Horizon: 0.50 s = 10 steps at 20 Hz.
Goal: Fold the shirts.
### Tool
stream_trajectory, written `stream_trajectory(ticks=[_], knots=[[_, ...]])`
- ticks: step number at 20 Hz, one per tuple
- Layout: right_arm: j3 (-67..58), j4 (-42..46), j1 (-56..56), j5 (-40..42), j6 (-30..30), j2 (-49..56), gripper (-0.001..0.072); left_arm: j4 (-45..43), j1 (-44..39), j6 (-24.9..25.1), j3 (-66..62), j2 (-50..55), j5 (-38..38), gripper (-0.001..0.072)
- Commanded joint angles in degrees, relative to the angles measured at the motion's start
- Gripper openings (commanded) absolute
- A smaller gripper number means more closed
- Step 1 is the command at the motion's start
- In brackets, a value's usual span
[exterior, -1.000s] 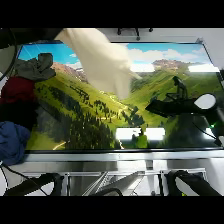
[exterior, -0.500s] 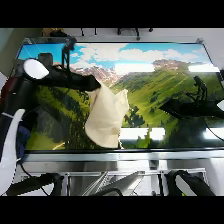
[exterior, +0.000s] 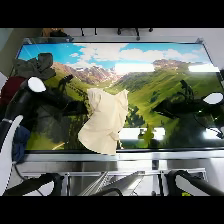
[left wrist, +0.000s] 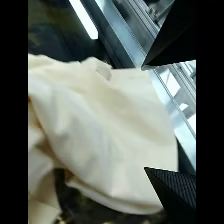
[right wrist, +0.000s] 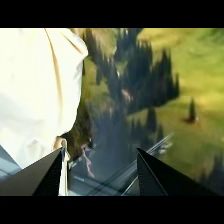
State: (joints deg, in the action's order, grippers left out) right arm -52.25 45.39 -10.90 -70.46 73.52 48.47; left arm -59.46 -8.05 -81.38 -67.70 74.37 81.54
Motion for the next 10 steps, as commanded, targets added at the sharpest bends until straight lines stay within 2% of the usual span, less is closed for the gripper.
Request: stream_trajectory(ticks=[1,3,6,10], knots=[[0.0,-9.0,0.9,3.4,-11.0,8.5,0.0504,-6.4,3.9,-2.6,15.6,-11.5,0.9,0.0675],[0.0,-13.1,3.3,7.0,-16.9,13.5,0.0504,-4.8,3.5,-3.3,27.0,-17.2,-4.5,0.0675],[-0.3,-19.0,7.6,14.4,-24.6,19.8,0.0504,4.3,0.0,-3.3,40.7,-22.2,-19.6,0.0675],[-3.9,-26.3,12.0,22.4,-30.8,25.6,0.0504,14.5,-7.1,-3.1,48.3,-21.8,-38.7,0.0674]])
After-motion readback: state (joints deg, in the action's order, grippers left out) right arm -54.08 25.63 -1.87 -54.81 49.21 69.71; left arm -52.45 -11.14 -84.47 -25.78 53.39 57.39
